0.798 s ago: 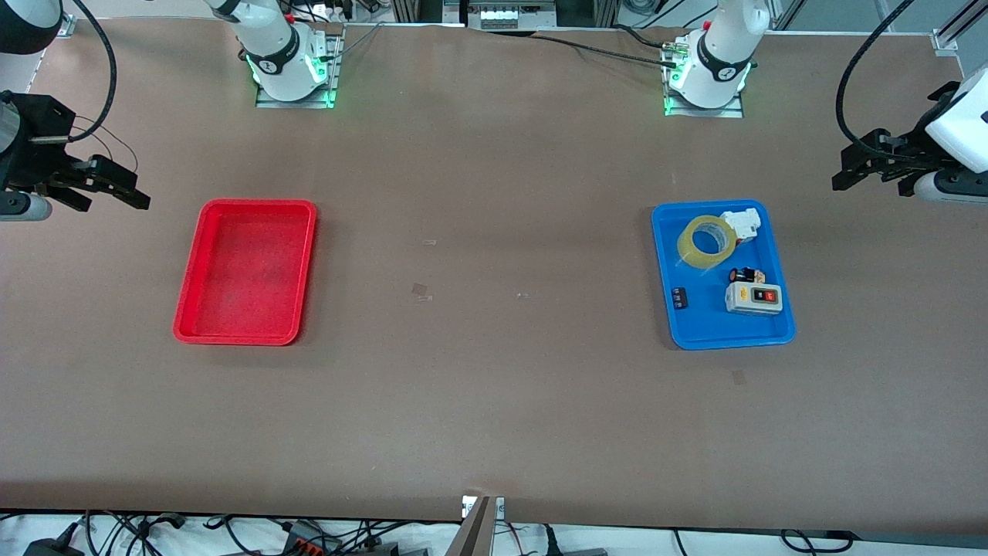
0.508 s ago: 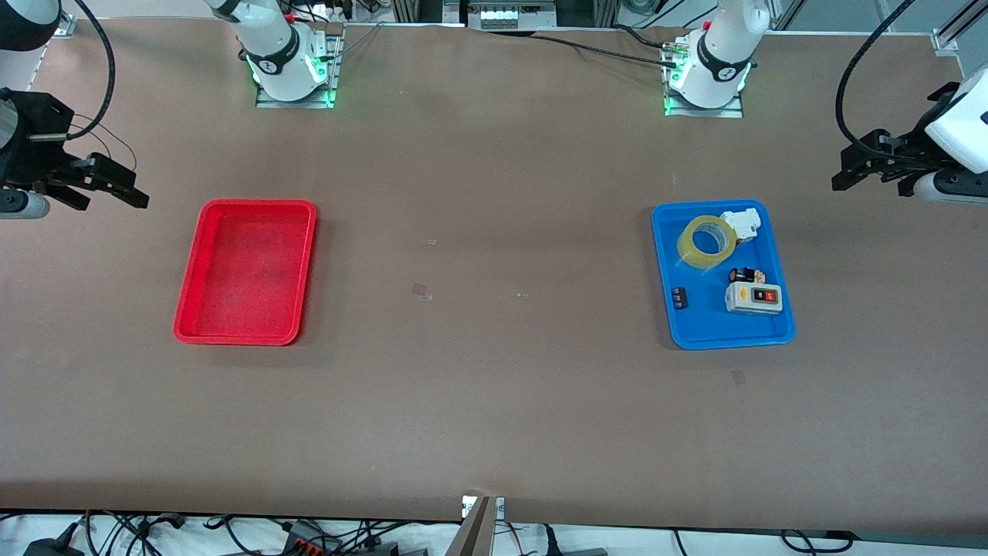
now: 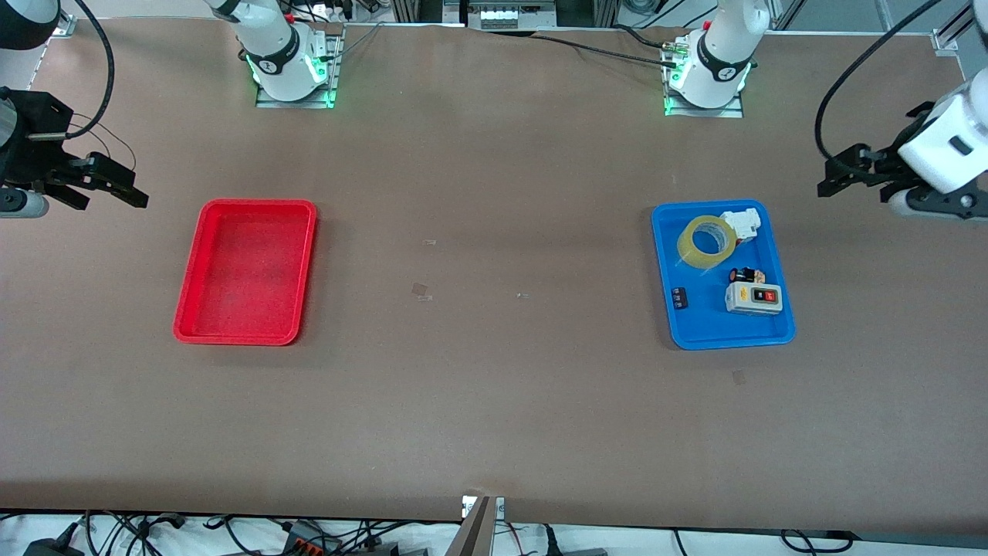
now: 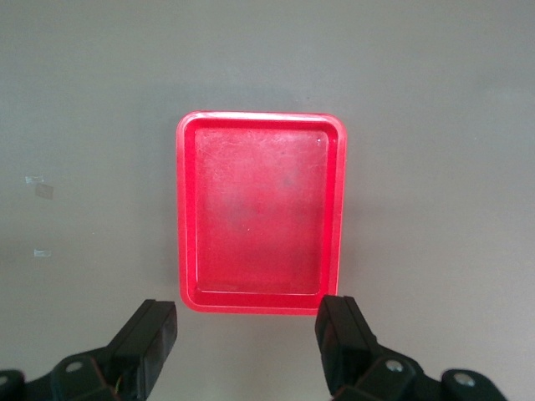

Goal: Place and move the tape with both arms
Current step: 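Reach the left gripper down to the yellow tape roll in the blue tray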

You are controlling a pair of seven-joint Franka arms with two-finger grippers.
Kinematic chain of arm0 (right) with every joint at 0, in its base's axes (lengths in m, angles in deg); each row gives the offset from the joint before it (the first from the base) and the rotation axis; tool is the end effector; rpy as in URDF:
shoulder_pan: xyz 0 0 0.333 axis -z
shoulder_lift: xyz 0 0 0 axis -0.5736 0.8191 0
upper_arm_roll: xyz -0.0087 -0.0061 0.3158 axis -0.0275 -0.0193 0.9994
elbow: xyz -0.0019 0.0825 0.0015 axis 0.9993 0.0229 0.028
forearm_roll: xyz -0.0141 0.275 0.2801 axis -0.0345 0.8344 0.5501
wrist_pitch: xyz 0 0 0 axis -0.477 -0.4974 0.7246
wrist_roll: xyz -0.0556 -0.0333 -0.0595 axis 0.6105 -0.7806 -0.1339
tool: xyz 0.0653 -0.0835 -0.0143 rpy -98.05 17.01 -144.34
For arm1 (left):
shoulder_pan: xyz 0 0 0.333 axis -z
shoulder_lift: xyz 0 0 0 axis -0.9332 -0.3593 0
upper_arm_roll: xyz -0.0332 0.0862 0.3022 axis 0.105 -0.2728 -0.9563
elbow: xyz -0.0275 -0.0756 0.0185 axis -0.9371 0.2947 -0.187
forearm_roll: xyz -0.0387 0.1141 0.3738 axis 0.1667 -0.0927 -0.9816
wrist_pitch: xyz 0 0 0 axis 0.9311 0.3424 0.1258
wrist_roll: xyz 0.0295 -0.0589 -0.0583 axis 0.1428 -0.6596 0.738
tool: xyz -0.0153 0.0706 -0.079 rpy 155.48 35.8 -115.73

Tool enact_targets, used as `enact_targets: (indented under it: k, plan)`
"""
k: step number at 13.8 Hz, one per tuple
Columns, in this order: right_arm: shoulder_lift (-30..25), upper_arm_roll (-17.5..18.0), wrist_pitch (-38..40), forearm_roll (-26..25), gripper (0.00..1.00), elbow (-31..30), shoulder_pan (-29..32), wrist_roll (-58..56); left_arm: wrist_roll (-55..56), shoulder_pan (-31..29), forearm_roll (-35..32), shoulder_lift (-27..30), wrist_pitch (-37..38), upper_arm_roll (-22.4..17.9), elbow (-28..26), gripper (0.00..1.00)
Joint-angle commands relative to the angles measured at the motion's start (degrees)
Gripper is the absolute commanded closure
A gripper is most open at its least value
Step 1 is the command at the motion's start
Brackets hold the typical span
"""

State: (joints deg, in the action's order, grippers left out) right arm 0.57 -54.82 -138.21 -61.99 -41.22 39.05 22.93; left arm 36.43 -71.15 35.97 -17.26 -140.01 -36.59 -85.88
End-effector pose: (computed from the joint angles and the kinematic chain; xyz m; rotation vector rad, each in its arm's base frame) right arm 0.5520 -0.0243 0.5735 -3.1391 -0.0097 0.0296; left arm 0.5487 -0.0068 0.5652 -3.1119 0.1436 0.2025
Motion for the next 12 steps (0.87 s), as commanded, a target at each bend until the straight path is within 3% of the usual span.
enact_targets:
  k: [1,9,12]
  plan:
    - [-0.6,0.9,0.8,0.7,0.00,1.3,1.0,-0.3,-1.0,-0.1,-0.3,-0.3,-5.9,0.2,-6.9,0.00]
    - [0.7,1.0,0.1,0.8,0.00,1.8,1.0,-0.3,-1.0,-0.4,-0.3,-1.0,-29.0,1.9,-28.8,0.00]
    - [0.7,1.0,0.6,0.8,0.00,1.7,0.9,-0.3,-0.9,-0.8,-0.3,-2.7,-35.6,2.5,-33.8,0.00]
